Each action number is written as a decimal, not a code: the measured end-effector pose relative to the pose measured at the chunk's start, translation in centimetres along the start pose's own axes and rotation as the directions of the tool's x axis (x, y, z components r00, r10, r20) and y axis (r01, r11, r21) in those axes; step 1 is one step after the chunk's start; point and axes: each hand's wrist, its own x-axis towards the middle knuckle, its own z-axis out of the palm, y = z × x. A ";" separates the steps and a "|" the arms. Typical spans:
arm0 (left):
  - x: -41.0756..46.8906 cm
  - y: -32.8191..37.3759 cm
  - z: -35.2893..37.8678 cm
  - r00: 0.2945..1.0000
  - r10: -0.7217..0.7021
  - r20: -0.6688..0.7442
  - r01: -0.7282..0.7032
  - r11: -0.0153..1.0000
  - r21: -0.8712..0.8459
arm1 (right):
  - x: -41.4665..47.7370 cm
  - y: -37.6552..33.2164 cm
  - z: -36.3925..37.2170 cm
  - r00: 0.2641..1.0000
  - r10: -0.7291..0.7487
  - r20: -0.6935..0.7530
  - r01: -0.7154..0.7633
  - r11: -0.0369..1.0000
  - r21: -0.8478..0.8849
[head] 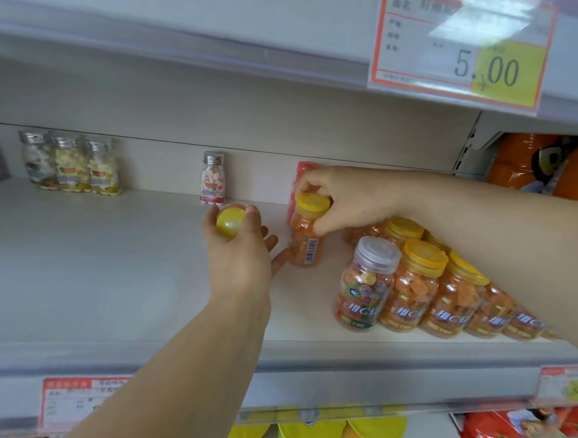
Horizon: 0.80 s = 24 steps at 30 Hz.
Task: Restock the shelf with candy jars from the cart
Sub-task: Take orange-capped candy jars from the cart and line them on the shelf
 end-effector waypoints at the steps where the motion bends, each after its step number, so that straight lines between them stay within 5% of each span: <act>1: 0.0 0.0 0.0 1.000 0.001 0.001 -0.001 1.000 0.000 | 0.0 0.1 -0.1 1.000 0.000 -0.006 -0.001 1.000 -0.021; 6: -0.2 0.1 0.0 1.000 -0.005 -0.002 0.005 1.000 -0.002 | -0.3 0.0 -0.4 0.992 -0.012 -0.124 -0.003 0.992 -0.123; 11: -0.2 0.1 0.0 1.000 -0.009 0.007 0.009 1.000 -0.012 | -1.5 0.6 -1.5 0.977 0.018 -0.211 -0.014 1.000 0.017; 18: -0.2 0.0 0.0 1.000 -0.001 0.011 0.001 1.000 -0.012 | -2.3 4.1 -2.7 0.723 0.312 -0.616 -0.011 0.897 0.443; 21: -0.1 0.0 0.2 1.000 0.001 0.013 -0.001 1.000 -0.007 | -1.6 5.4 -2.6 0.626 0.335 -0.704 -0.078 0.925 0.372; 24: -0.1 0.0 0.2 1.000 0.003 0.019 -0.002 1.000 -0.007 | -0.5 6.5 -2.4 0.624 0.343 -0.702 -0.186 0.938 0.293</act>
